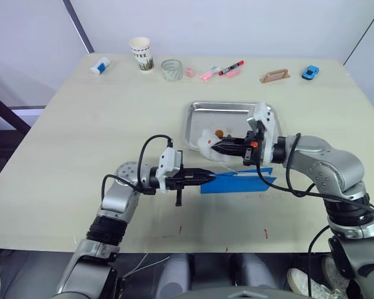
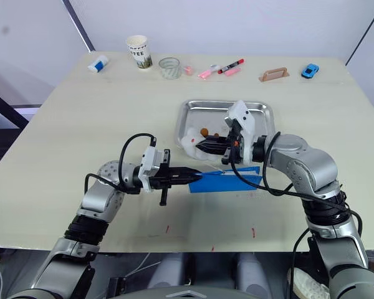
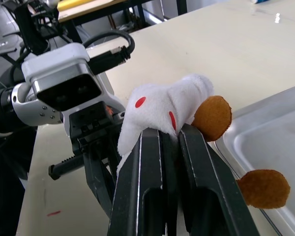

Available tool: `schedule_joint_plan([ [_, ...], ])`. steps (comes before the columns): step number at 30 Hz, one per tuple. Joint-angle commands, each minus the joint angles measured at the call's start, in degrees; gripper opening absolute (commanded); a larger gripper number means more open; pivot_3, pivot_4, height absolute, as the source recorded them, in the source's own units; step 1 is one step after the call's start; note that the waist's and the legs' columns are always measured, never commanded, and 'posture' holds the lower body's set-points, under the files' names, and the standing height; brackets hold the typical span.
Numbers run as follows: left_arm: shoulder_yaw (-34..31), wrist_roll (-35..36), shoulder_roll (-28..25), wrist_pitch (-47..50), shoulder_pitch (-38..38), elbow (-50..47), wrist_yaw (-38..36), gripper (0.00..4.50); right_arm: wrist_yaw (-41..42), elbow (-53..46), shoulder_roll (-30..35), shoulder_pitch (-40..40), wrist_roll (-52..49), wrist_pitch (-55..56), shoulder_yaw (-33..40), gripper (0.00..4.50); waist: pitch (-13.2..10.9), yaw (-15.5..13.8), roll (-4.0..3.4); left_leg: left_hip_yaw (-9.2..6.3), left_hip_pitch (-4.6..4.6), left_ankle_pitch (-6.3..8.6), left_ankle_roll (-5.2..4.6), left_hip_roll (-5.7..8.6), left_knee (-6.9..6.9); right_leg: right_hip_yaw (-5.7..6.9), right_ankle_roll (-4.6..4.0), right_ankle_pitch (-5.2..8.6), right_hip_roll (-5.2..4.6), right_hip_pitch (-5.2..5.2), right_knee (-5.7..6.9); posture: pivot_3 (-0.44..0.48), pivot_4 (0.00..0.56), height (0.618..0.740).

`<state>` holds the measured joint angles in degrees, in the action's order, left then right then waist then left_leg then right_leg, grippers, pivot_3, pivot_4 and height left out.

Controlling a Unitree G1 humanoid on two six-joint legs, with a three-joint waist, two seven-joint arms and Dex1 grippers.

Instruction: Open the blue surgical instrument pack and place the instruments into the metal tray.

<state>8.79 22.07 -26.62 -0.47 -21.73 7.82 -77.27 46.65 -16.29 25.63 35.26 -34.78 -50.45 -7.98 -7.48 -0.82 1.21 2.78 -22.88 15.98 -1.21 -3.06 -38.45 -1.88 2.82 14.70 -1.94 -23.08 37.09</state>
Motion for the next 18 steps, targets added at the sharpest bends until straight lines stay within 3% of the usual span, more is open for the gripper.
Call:
schedule_joint_plan([
  [1, 0.3, -0.8, 0.1, -0.3, 0.2, 0.6, 0.4, 0.0, 0.7, -3.9, 2.4, -0.8, -1.4, 1.0, 3.1, 0.08, 0.0, 0.0, 0.0, 0.0, 0.0, 0.0, 0.0, 0.0, 0.0, 0.01, 0.0, 0.0, 0.0, 0.0, 0.0, 0.0, 0.15, 0.74],
  [9, 0.2, -1.2, -0.1, -0.5, 0.3, 1.2, 1.2, 0.0, -1.1, -16.0, 9.2, -9.5, -6.6, -2.8, 7.8, 0.08, 0.0, 0.1, 0.0, -0.04, 0.01, 0.0, 0.0, -0.01, 0.01, 0.01, 0.0, 0.0, 0.0, 0.02, -0.01, 0.0, 0.15, 0.74],
  [18, 0.2, -1.4, -0.1, -1.1, -0.3, 2.1, 1.9, 0.0, -8.6, -27.1, 11.9, -19.0, -10.9, -6.4, 11.5, 0.08, 0.0, 0.0, 0.02, -0.06, 0.01, 0.0, 0.0, 0.0, 0.01, 0.0, 0.0, 0.0, -0.01, 0.02, -0.02, 0.0, 0.15, 0.74],
])
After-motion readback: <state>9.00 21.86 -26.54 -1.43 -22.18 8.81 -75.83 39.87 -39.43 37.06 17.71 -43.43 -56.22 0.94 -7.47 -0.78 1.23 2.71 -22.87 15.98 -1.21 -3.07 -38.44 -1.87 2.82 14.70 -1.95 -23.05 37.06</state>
